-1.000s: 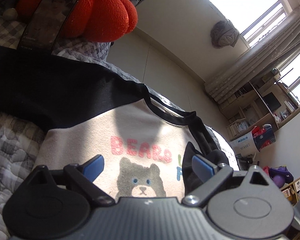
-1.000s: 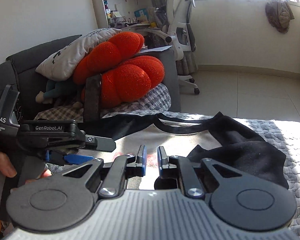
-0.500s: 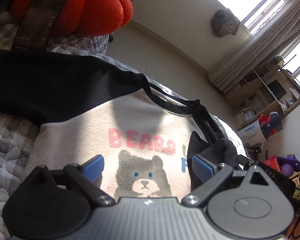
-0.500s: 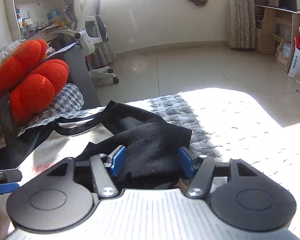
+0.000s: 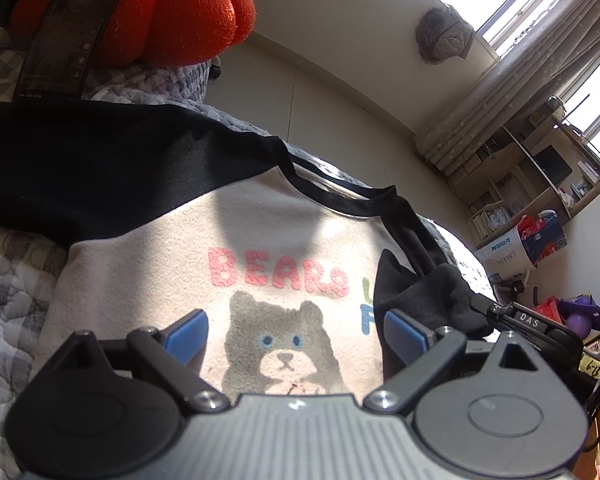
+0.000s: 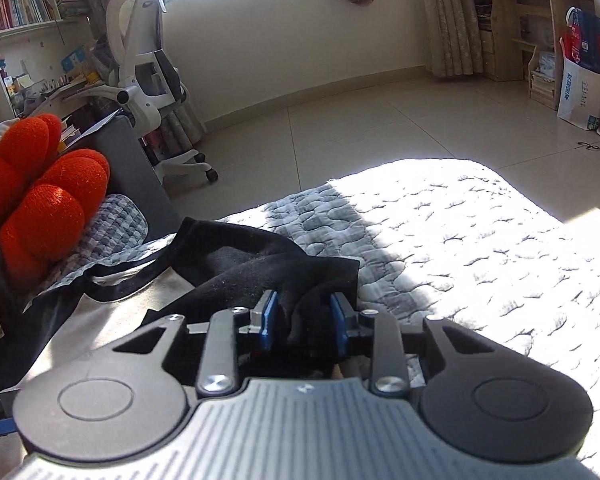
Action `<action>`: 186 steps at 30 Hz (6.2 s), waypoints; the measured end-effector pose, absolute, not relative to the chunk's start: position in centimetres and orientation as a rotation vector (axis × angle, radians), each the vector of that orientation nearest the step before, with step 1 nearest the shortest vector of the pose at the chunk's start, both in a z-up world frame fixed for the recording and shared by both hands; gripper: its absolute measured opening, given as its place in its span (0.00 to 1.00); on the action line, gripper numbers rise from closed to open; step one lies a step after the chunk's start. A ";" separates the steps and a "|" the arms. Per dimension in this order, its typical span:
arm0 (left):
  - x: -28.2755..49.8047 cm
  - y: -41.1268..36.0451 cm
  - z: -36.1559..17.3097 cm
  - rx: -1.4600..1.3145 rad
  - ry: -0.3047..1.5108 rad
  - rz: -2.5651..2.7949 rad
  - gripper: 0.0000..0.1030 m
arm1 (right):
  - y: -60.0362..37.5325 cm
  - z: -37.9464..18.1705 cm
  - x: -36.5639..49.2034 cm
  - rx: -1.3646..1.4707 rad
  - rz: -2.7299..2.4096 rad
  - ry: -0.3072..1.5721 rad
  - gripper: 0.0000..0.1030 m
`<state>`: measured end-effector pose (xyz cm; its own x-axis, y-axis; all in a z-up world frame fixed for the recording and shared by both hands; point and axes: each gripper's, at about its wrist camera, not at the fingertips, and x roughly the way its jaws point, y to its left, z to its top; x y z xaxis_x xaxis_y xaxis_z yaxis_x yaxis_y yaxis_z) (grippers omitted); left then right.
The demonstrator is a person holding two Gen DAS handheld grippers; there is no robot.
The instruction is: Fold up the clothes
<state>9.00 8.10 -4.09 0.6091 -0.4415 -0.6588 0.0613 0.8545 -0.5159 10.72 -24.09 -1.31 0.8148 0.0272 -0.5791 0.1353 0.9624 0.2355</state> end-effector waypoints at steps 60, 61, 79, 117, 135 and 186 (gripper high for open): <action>6.7 17.1 -4.0 -0.888 0.801 -0.347 0.90 | -9.0 2.7 6.8 0.262 0.583 0.512 0.08; 6.6 17.6 -4.1 -0.930 0.790 -0.349 0.90 | -8.3 2.4 6.6 0.251 0.597 0.521 0.08; 7.4 16.2 -3.9 -0.644 0.892 -0.234 0.82 | -6.8 0.7 5.8 0.124 0.658 0.638 0.19; 16.6 19.1 -1.2 -0.301 0.764 -0.110 0.07 | -24.4 -0.3 13.2 0.143 0.198 0.609 0.50; 13.8 19.5 -2.5 -0.301 0.637 0.047 0.07 | -26.2 -2.3 15.6 0.283 0.245 0.640 0.50; 11.5 21.1 -3.4 -0.342 0.770 0.041 0.51 | -21.6 -0.7 8.7 -0.117 0.267 0.578 0.52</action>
<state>11.49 21.07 -3.36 0.7196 -0.0879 -0.6888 -0.1607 0.9440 -0.2883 8.71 -21.62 -0.73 0.8040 0.2163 -0.5539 -0.2815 0.9589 -0.0341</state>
